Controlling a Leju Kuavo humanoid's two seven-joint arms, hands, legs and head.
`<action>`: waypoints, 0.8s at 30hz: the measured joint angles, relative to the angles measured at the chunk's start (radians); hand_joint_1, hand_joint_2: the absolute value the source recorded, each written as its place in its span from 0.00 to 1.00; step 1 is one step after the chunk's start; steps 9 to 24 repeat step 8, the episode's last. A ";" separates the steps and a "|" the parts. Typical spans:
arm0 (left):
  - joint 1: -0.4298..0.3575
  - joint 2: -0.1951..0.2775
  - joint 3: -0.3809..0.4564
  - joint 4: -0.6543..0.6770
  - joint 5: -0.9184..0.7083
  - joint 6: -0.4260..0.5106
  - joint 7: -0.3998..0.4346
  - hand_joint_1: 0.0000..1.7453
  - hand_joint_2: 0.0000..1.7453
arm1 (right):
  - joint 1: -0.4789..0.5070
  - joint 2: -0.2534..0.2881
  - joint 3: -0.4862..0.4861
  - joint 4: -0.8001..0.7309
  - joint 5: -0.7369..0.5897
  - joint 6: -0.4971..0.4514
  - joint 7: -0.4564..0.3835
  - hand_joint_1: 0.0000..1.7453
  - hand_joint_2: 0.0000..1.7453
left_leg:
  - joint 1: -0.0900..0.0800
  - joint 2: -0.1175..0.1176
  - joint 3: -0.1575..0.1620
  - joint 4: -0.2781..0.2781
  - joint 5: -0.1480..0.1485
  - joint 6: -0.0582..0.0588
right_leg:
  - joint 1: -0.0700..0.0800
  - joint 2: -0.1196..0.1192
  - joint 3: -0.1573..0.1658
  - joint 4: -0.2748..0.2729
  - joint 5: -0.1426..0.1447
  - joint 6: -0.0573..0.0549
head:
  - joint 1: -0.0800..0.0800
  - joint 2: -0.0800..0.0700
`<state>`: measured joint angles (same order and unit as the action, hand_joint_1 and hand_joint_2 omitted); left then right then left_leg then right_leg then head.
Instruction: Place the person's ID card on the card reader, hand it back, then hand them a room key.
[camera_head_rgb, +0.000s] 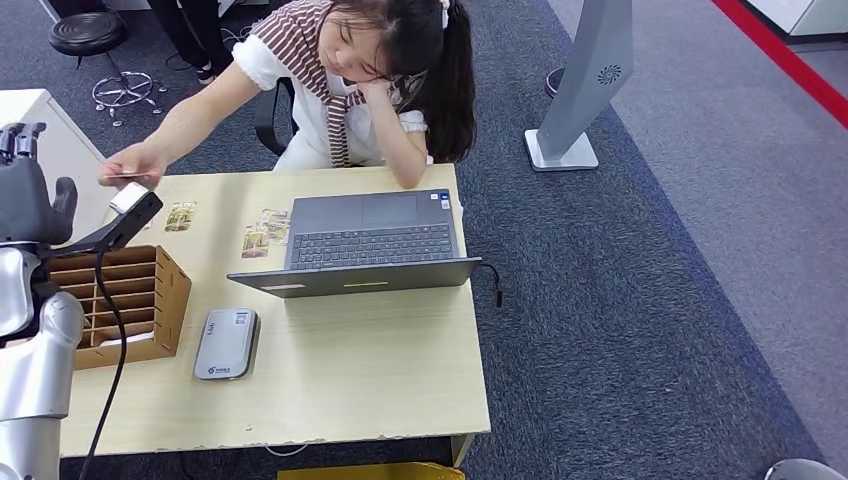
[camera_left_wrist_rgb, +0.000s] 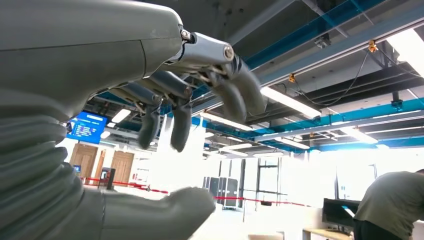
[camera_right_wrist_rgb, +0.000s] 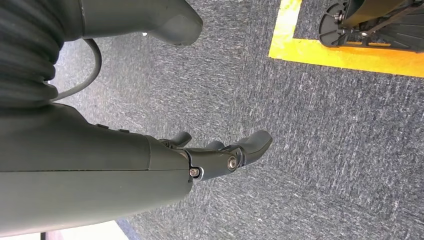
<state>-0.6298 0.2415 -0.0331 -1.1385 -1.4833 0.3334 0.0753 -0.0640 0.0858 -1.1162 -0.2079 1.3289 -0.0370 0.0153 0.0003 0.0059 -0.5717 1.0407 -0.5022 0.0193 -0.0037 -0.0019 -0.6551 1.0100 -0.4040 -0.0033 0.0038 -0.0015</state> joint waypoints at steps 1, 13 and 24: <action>0.001 0.000 0.000 0.000 0.003 0.004 -0.001 0.00 1.00 | 0.000 0.000 0.000 0.000 -0.002 0.000 0.000 0.00 1.00 | 0.000 0.000 0.000 0.000 0.000 0.000 | 0.000 0.000 0.000 0.000 0.000 0.000 | 0.000 0.000; 0.041 0.009 0.000 -0.039 0.051 0.037 -0.031 0.00 1.00 | 0.000 0.000 -0.001 0.000 -0.026 -0.001 0.001 0.00 1.00 | 0.000 0.001 0.000 0.000 0.000 0.000 | 0.000 0.001 0.000 0.001 0.000 0.000 | 0.000 0.000; 0.041 0.009 0.000 -0.039 0.051 0.037 -0.031 0.00 1.00 | 0.000 0.000 -0.001 0.000 -0.026 -0.001 0.001 0.00 1.00 | 0.000 0.001 0.000 0.000 0.000 0.000 | 0.000 0.001 0.000 0.001 0.000 0.000 | 0.000 0.000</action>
